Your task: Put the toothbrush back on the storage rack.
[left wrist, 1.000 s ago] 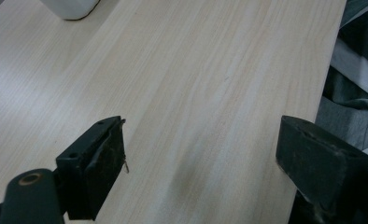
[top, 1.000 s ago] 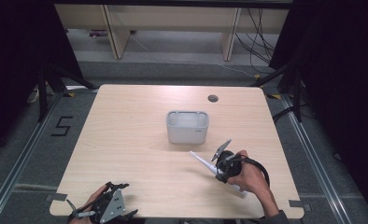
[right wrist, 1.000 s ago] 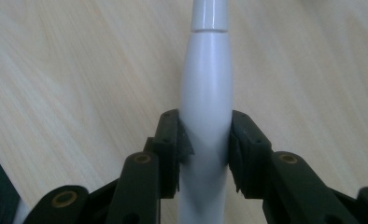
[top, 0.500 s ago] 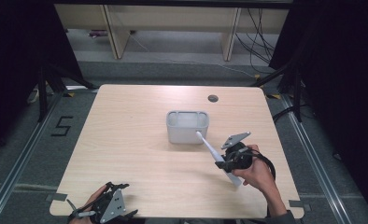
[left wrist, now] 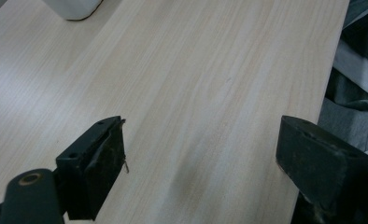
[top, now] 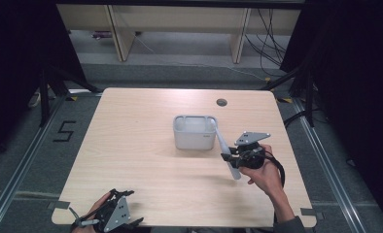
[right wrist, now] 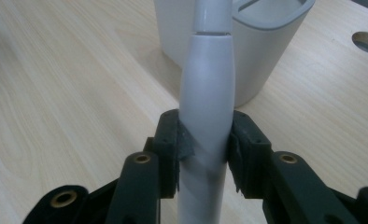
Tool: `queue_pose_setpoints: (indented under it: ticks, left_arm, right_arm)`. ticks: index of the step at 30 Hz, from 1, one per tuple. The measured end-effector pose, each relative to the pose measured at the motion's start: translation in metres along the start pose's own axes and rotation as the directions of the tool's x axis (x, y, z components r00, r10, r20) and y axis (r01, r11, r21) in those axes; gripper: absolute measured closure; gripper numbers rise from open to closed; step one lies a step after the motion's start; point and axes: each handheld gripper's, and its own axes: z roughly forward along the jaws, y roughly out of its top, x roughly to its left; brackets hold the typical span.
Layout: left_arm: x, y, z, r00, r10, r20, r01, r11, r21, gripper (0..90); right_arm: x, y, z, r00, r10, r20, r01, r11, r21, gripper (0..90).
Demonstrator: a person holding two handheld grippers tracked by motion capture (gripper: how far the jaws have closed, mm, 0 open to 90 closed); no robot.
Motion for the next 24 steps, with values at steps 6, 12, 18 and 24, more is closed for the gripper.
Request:
queue_pose_setpoints:
  ticks: [6, 12, 18, 24]
  left_arm:
    - [0.0, 0.0, 0.0, 1.0, 0.001, -0.002, -0.001, 0.9999, 0.01, 15.2]
    - [0.0, 0.0, 0.0, 1.0, -0.004, -0.005, 0.004, 1.0, -0.003, 15.1]
    - [0.001, 0.0, -0.001, 1.0, 0.001, -0.01, -0.001, 1.0, 0.006, 15.1]
    - [0.001, 0.0, -0.001, 1.0, 0.0, -0.007, 0.0, 1.0, 0.004, 15.1]
  right_arm:
    - [0.0, 0.01, 0.0, 0.9997, -0.009, -0.022, 0.008, 0.998, -0.063, 67.1]
    - [-0.002, 0.021, 0.005, 0.9998, 0.007, -0.018, -0.009, 0.9916, -0.129, 67.1]
    - [0.001, 0.032, 0.013, 0.9991, 0.016, -0.039, -0.024, 0.9811, -0.192, 67.1]
    - [0.001, 0.042, 0.021, 0.9992, -0.01, -0.038, 0.002, 0.9737, -0.228, 67.1]
